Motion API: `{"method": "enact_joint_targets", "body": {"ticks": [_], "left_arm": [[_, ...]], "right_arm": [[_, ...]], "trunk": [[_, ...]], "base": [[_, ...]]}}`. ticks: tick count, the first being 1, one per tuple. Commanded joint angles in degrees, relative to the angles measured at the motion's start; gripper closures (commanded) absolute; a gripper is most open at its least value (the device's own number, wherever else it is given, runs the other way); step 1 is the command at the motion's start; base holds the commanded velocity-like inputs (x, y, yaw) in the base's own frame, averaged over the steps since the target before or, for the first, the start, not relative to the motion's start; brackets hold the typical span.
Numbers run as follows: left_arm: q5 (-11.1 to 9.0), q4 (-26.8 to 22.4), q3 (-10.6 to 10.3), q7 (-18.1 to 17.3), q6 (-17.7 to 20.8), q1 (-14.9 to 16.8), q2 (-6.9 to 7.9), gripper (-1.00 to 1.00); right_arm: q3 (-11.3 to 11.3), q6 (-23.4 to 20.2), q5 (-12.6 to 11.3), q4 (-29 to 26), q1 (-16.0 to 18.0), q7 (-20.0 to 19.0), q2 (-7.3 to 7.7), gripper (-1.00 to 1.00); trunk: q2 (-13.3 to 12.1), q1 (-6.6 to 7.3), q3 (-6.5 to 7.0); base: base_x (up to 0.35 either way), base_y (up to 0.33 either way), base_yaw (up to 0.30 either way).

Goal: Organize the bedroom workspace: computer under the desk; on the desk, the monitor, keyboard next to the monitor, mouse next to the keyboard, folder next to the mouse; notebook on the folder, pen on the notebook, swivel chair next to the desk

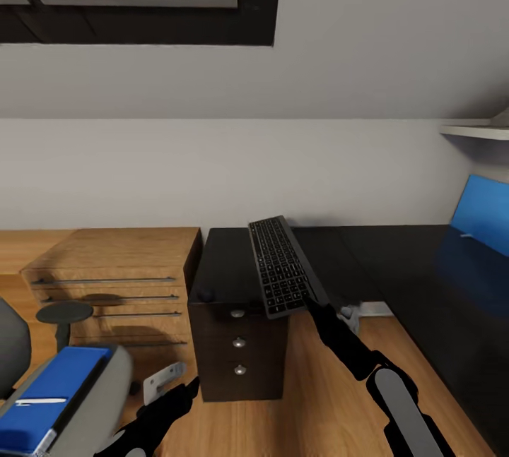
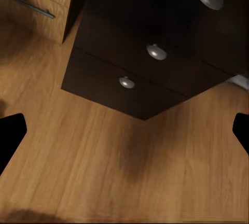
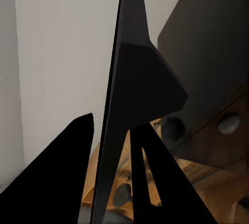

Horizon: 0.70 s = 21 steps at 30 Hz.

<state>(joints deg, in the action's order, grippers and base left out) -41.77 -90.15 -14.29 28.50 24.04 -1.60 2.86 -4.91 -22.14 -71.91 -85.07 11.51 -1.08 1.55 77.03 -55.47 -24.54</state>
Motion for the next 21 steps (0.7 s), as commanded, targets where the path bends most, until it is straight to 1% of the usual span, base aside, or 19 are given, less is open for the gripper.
{"method": "enact_joint_targets", "body": {"ticks": [1,21], "left_arm": [[-0.5,-0.1,-0.1,0.5,0.0,0.0,0.04,-1.00],[-0.5,-0.1,-0.1,0.5,0.0,0.0,0.04,-1.00]], "right_arm": [[0.0,-0.1,-0.3,0.0,0.0,-0.1,0.03,1.00],[0.1,-0.3,-0.5,0.3,0.0,-0.2,0.12,1.00]], "trunk": [[0.0,0.03,-0.05],[0.0,0.03,-0.05]], "base": [[-0.324,-0.093,0.000],[-0.324,-0.093,0.000]]}}
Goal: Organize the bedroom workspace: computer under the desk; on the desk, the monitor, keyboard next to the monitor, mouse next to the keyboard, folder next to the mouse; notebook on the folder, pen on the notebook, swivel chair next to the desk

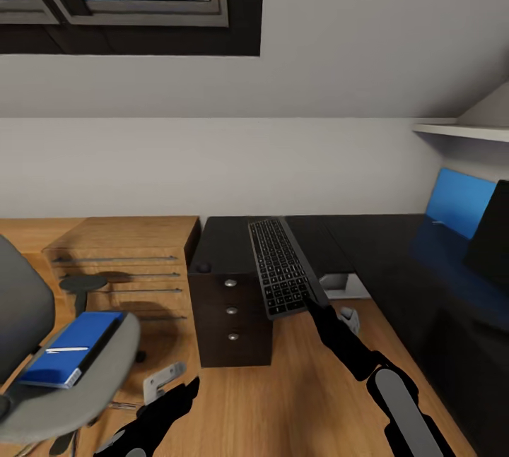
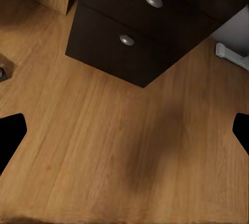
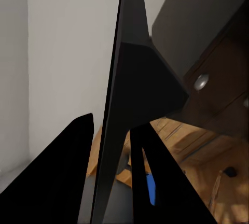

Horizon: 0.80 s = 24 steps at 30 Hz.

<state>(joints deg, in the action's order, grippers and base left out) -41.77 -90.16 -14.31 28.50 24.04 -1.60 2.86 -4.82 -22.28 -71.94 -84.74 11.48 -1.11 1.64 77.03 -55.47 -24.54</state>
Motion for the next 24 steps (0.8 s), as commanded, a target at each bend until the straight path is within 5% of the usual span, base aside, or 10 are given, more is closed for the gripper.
{"method": "enact_joint_targets", "body": {"ticks": [1,24], "left_arm": [[-0.5,-0.1,-0.1,0.5,0.0,0.0,0.04,-1.00],[-0.7,-0.1,0.0,0.5,0.1,0.0,0.04,-1.00]], "right_arm": [[0.0,-0.1,-0.4,0.0,0.0,-0.2,0.03,1.00],[-0.1,0.0,-0.4,0.8,0.0,-0.1,-0.04,1.00]], "trunk": [[0.0,0.03,-0.05],[0.0,0.03,-0.05]], "base": [[-0.324,-0.094,0.000],[-0.288,-0.085,0.000]]}}
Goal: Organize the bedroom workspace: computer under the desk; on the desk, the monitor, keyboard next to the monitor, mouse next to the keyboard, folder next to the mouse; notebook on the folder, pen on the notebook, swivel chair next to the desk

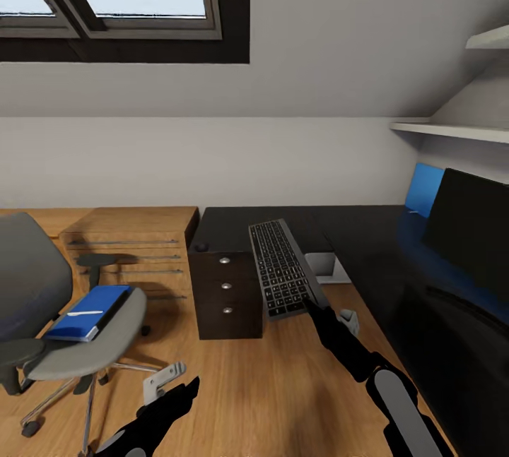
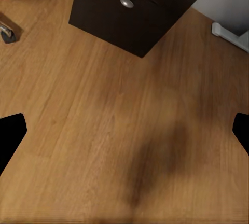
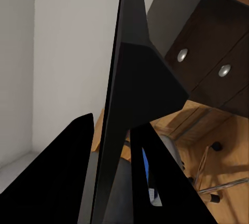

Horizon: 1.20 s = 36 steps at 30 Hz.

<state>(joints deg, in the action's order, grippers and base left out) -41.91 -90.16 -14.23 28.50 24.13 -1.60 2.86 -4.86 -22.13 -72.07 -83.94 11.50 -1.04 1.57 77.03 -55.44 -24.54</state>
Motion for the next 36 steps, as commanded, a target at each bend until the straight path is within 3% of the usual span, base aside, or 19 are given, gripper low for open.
{"method": "enact_joint_targets", "body": {"ticks": [1,7,27,36], "left_arm": [[-0.5,-0.1,-0.1,0.5,0.0,0.0,0.06,-1.00],[-0.7,-0.1,-0.1,0.5,0.0,0.0,0.12,-1.00],[-0.7,-0.1,-0.1,0.5,0.0,0.0,0.13,-1.00],[-0.7,-0.1,-0.1,0.6,0.0,0.0,0.13,-1.00]], "right_arm": [[0.0,-0.1,-0.3,0.0,0.0,-0.1,0.03,1.00],[0.0,-0.1,-0.3,0.0,0.0,-0.1,0.08,1.00],[0.1,-0.1,-0.2,0.6,0.0,-0.2,0.68,1.00],[1.5,-0.1,-0.3,1.5,0.0,-0.2,0.97,1.00]], "trunk": [[0.0,0.00,-0.05],[0.0,0.00,-0.05],[0.0,0.00,-0.05],[0.0,0.00,-0.05]], "base": [[-0.031,-0.010,0.000],[-0.081,-0.042,0.000],[-0.288,-0.130,0.000],[-0.327,-0.058,0.000]]}}
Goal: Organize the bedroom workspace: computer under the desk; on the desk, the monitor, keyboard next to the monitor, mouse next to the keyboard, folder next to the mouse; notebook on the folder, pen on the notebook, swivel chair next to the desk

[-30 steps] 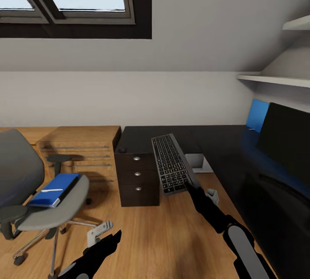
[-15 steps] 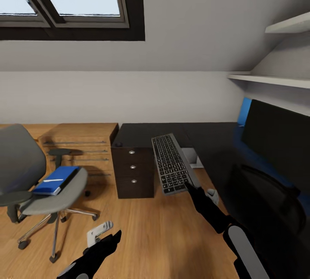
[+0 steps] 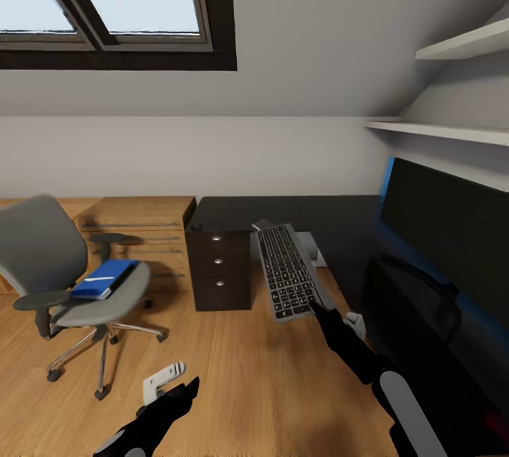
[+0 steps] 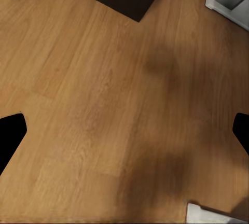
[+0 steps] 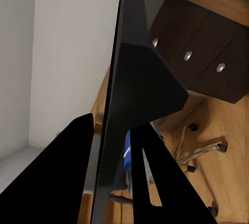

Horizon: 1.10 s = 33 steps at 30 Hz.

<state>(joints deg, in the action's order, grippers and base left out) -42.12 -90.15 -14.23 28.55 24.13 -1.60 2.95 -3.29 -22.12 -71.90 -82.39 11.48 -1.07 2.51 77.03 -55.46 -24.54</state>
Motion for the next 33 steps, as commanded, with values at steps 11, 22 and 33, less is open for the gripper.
{"method": "enact_joint_targets", "body": {"ticks": [11,22,33], "left_arm": [[-0.3,-0.1,-0.1,0.6,0.0,0.0,0.04,-1.00],[-0.3,-0.1,-0.1,0.6,0.0,0.0,0.04,-1.00],[-0.5,0.1,-0.1,0.7,0.0,0.0,-0.01,-1.00]], "right_arm": [[1.0,-0.1,-0.4,0.5,0.0,-0.2,0.07,1.00],[1.4,0.0,-0.4,0.6,0.0,-0.2,0.10,1.00],[1.8,0.0,-0.4,2.7,0.0,-0.2,0.02,1.00]], "trunk": [[0.0,0.03,-0.05],[0.0,0.03,-0.05],[0.0,0.03,-0.05]], "base": [[-0.205,-0.277,0.000],[-0.075,-0.325,0.000],[0.000,-0.346,0.000]]}}
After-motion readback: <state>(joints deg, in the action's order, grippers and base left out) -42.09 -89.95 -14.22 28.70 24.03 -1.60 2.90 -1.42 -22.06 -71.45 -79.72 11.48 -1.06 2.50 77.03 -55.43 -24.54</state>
